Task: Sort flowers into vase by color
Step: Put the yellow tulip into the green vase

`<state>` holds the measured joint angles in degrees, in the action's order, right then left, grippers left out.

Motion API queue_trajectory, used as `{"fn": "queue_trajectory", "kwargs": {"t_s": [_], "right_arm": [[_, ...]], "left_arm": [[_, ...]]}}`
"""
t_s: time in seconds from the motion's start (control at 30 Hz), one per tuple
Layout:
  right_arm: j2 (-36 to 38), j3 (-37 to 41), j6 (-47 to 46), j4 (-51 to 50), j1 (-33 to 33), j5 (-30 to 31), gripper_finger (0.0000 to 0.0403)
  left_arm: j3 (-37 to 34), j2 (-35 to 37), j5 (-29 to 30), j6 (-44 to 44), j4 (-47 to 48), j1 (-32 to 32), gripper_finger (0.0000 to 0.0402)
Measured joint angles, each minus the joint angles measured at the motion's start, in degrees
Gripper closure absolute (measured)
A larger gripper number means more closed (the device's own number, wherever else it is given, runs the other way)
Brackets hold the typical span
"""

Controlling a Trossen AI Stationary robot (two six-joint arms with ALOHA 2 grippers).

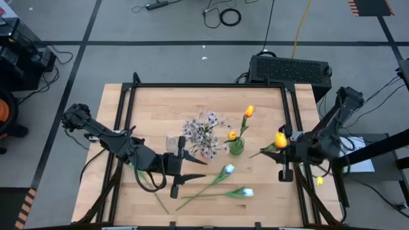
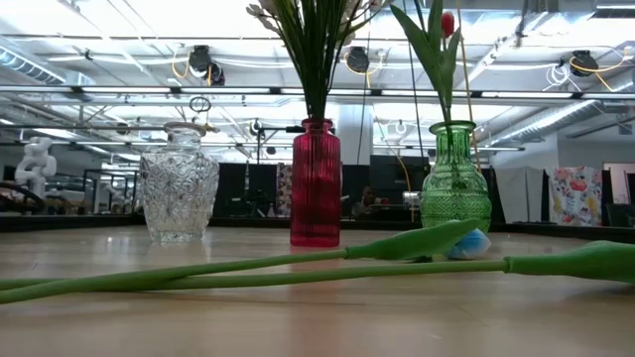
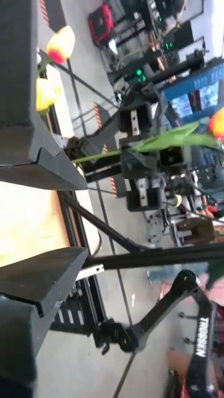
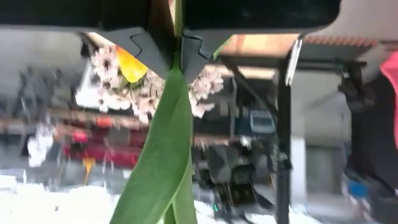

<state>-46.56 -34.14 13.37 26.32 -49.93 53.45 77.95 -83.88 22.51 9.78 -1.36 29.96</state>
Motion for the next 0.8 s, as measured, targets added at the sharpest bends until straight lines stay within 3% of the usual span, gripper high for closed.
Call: {"fn": "queue_trajectory", "kwargs": {"t_s": [0.17,0.37,0.8], "right_arm": [[4.0,15.7,12.3,27.6,3.4,-6.0,0.0403],[4.3,27.0,14.6,46.7,7.7,-8.8,0.0402],[2.6,28.0,11.4,43.7,13.0,-11.9,0.0396]], "left_arm": [[0.0,0.0,1.2,-0.2,1.2,-0.7,0.0236],[0.0,0.0,2.0,-0.3,1.9,-0.7,0.0236],[0.0,0.0,2.6,1.1,2.2,-1.8,0.0236]]}}
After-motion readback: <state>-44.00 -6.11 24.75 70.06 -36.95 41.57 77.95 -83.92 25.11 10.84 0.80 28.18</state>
